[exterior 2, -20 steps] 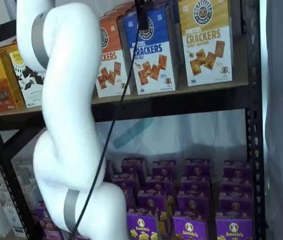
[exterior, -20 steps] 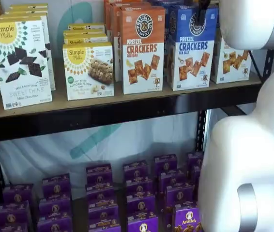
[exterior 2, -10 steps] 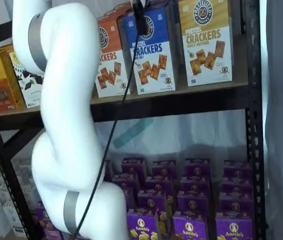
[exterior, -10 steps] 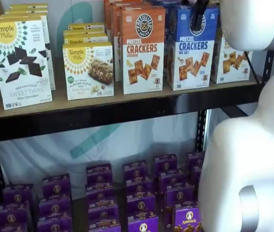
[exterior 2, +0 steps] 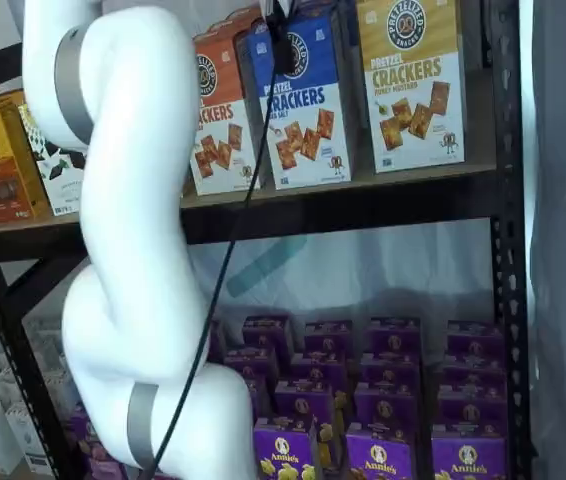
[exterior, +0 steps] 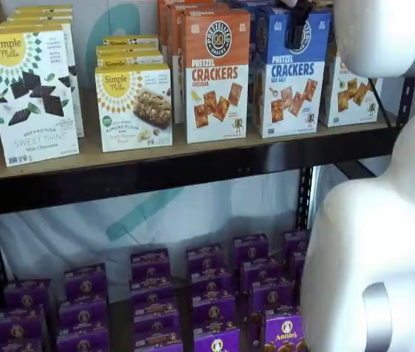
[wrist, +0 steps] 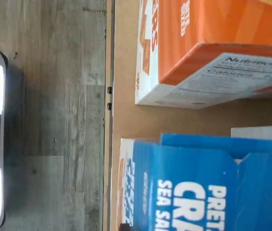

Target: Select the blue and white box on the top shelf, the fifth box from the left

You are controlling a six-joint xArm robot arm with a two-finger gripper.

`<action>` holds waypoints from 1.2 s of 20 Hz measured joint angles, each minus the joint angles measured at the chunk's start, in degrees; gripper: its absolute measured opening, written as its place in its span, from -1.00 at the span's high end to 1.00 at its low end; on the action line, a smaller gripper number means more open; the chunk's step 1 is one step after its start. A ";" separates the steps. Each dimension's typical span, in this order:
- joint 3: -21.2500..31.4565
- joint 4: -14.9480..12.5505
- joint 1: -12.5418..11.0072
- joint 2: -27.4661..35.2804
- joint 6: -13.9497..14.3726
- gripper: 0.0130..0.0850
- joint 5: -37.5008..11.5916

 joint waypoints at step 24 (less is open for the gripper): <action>1.22 1.81 -1.11 -3.46 -0.29 -0.44 2.82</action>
